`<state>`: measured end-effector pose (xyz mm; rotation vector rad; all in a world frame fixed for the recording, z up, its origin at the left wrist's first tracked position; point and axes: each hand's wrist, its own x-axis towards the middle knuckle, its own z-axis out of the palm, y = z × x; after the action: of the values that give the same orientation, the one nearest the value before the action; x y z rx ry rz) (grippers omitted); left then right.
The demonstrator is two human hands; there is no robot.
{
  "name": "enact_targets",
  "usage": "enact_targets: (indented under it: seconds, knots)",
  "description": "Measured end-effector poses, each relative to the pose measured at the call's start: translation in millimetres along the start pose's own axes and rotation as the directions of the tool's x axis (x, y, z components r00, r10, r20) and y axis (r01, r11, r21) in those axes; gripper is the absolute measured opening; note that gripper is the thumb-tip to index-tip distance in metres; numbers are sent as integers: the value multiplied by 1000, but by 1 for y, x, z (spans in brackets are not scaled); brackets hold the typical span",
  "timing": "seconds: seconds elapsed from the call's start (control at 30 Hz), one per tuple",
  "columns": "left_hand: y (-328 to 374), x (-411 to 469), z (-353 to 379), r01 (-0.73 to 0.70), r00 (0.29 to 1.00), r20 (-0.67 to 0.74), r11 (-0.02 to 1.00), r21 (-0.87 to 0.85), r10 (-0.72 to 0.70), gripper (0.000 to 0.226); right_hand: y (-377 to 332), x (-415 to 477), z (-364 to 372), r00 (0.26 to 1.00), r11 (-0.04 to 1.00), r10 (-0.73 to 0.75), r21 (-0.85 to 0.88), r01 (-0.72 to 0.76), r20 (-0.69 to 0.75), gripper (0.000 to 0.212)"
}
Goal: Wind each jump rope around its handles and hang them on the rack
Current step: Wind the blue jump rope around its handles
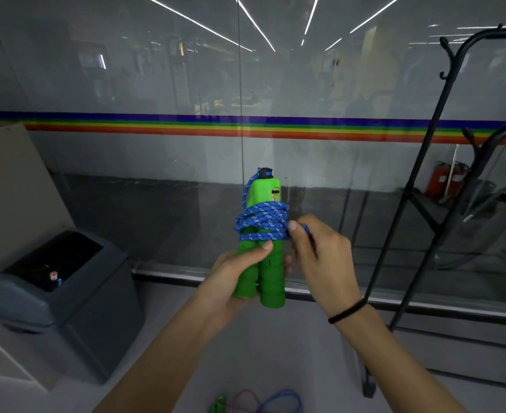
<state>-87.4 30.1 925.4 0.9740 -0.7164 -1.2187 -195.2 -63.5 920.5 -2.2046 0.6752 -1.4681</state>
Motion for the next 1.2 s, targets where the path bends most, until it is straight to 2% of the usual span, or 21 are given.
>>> enact_targets:
  seconds: [0.1,0.17,0.23,0.37,0.47,0.53,0.63,0.73,0.77,0.83,1.0,1.1,1.2]
  knots:
    - [1,1,4,-3,1000,-20,1000,27,4,31,-9,1,-3,996,993,70,94,-65,-50,20]
    - [1,2,5,3,1000,-9,999,51,-3,39,-14,2,-4,982,937,187,305,-169,-29,14]
    - [1,2,6,18,1000,1,999,37,-18,43,-17,1,-5,964,836,265,490,-247,33,14]
    - [1,0,10,9,1000,-1,999,47,-9,68,-18,-5,-4,966,766,234,593,-250,105,14]
    - [-1,-3,11,31,999,-10,999,22,-31,72,-14,-6,-7,984,816,177,559,-148,3,17]
    - [-3,-5,12,51,999,0,999,-3,-51,66,-11,-8,-9,992,869,118,489,-79,-49,15]
    - [-5,-7,12,74,997,3,997,-34,-74,54,-12,-13,-9,995,879,71,475,-31,-66,17]
    - [-9,-8,10,96,995,-3,995,-36,-96,52,-16,-18,-9,988,823,148,560,-95,-50,27]
    - [-9,-9,9,94,996,-4,995,-28,-94,53,-17,-19,-9,986,811,160,575,-105,-45,24]
    - [-10,-10,7,79,997,-4,997,0,-79,53,-18,-20,-9,991,834,129,546,-84,-44,11]
    - [-11,-12,10,42,998,-40,998,38,-41,53,-19,-22,-6,992,891,97,451,-53,-76,8]
    - [-13,-12,10,18,997,-76,997,70,-13,49,-23,-18,-9,993,917,117,387,-95,-33,16]
    - [-14,-12,8,19,995,-102,993,113,-8,50,-23,-10,-15,979,915,197,349,-204,56,22]
